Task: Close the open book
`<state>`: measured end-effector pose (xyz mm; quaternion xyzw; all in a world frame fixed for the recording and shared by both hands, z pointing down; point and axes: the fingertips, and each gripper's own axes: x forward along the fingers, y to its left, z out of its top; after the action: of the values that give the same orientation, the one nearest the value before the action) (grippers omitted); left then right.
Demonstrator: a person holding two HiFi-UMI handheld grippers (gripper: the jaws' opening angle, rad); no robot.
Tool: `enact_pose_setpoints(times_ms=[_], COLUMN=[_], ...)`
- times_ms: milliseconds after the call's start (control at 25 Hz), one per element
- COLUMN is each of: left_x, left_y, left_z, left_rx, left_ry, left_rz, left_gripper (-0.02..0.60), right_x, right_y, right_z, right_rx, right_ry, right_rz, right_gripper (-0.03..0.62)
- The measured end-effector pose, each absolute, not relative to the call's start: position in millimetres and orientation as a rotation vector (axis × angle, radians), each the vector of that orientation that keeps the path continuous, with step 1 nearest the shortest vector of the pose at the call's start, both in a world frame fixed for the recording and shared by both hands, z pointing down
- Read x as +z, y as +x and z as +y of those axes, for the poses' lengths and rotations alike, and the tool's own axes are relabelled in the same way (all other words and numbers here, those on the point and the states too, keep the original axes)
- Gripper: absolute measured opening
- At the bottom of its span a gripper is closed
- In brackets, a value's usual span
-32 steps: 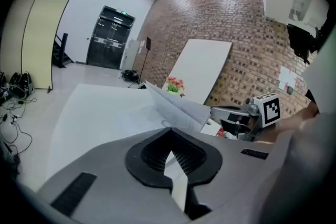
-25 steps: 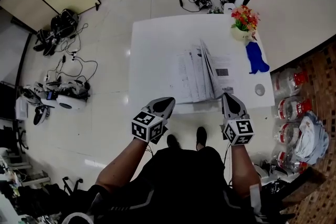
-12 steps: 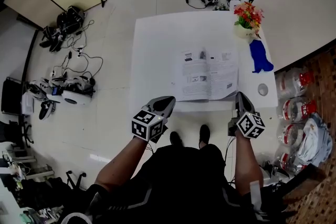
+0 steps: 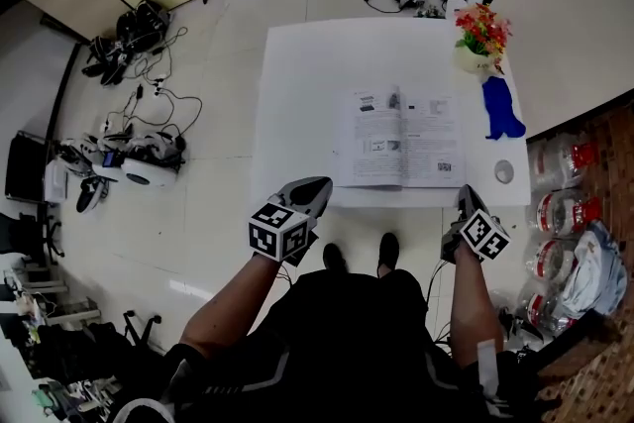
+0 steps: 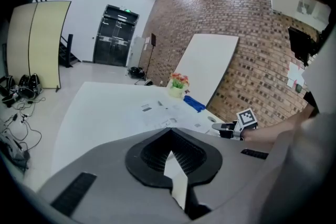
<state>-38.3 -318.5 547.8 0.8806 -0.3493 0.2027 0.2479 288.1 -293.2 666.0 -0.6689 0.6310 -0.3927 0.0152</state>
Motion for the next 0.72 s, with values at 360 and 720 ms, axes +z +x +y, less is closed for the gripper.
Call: enact_pose_setpoints(times_ms=[360, 720], left_x=[544, 547], left_y=[-50, -93], left_z=[-325, -323], left_rx=[0.459, 0.378], left_ry=[2.394, 2.307], left_rz=[-0.988, -1.126], left_gripper=[-0.006, -0.006], right_x=[624, 578], right_y=[251, 71], right_z=[-304, -329], right_rx=[-0.993, -0.117], right_ry=[-2.192, -1.716], right_rz=[2.366, 3.497], right_gripper=[0.0, 0.082])
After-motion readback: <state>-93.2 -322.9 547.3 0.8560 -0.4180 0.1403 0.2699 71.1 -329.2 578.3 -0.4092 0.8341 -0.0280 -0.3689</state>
